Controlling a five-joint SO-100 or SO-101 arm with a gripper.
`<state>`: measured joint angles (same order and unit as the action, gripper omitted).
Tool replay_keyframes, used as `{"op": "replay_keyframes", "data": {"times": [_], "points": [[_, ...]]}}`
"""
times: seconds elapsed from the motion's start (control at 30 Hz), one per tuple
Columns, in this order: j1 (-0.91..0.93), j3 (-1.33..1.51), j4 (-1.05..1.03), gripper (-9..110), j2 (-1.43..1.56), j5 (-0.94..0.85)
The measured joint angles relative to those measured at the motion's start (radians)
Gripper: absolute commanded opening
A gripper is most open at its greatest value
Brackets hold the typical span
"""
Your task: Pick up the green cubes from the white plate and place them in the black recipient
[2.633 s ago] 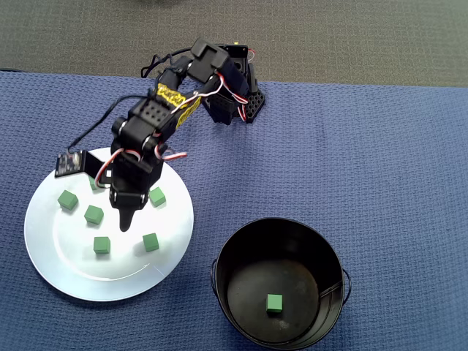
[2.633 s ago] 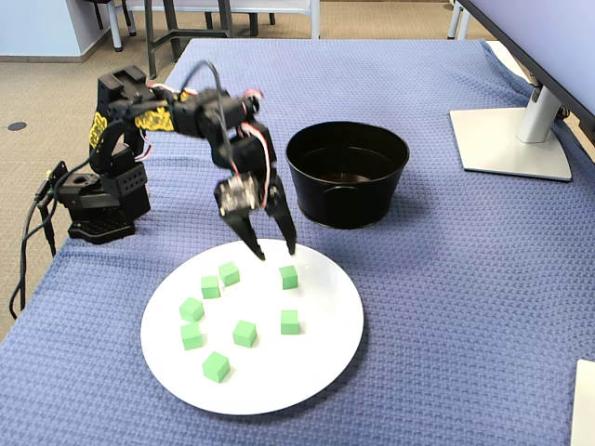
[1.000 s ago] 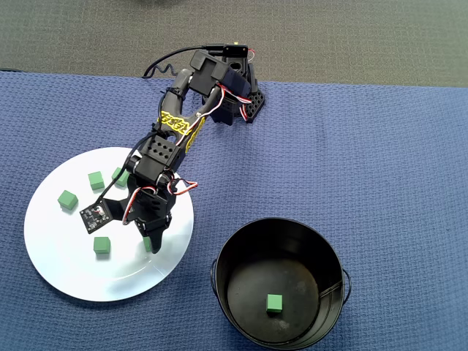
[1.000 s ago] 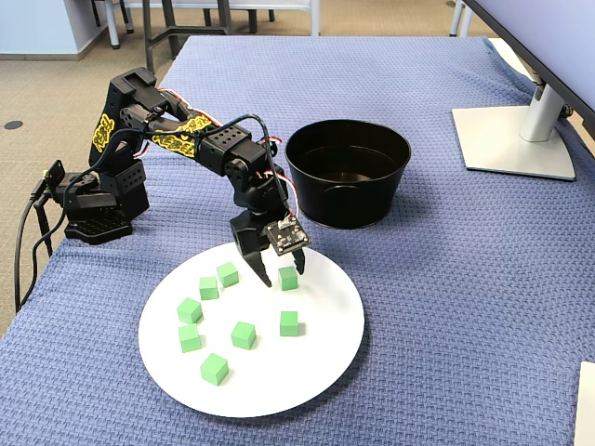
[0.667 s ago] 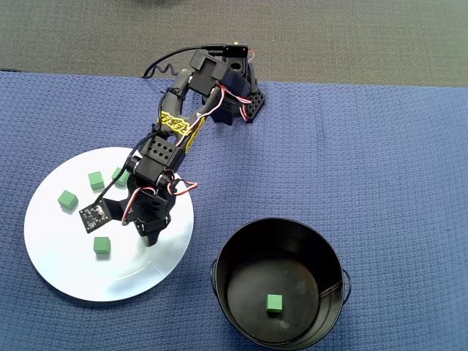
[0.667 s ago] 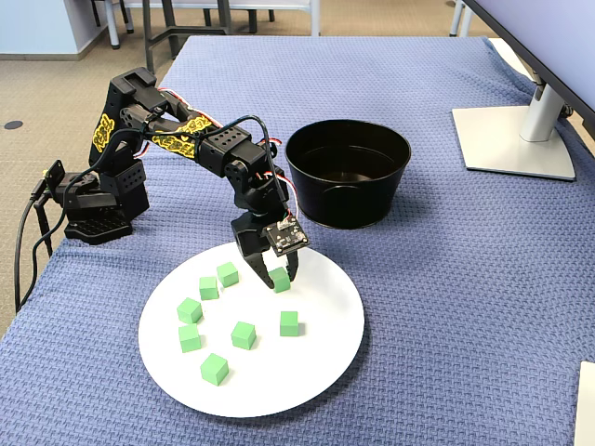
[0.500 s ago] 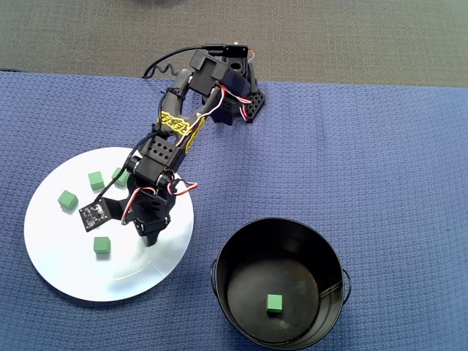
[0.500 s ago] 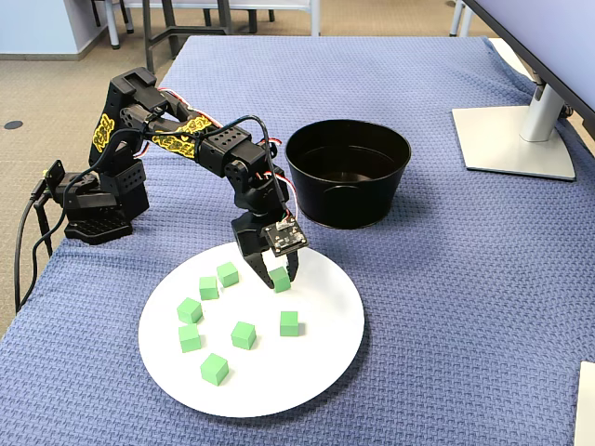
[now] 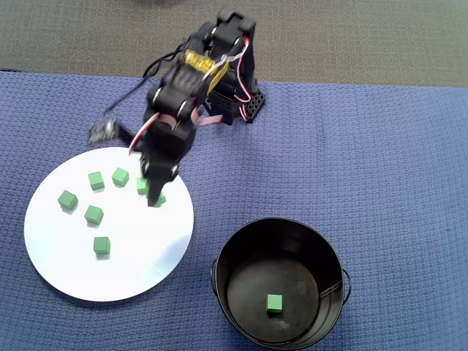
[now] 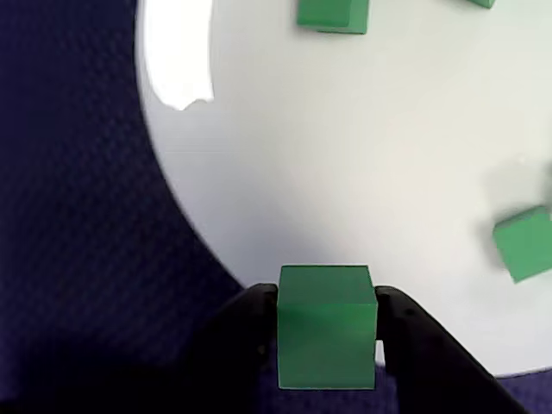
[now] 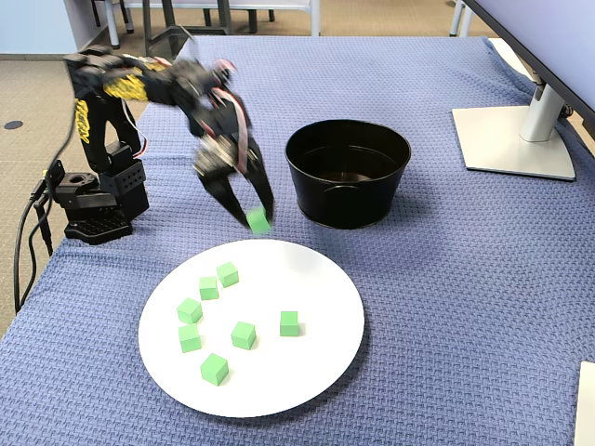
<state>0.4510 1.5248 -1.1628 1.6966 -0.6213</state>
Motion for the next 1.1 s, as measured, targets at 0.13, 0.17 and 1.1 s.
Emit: {"op": "replay_keyframes", "data": {"times": [0.13, 0.17, 1.1], "points": [[-0.150, 0.002, -0.084, 0, 0.129, 0.084], [-0.193, -0.009, -0.107, 0, 0.133, 0.103], [-0.614, -0.703, -0.247, 32, -0.495, 0.282]]}}
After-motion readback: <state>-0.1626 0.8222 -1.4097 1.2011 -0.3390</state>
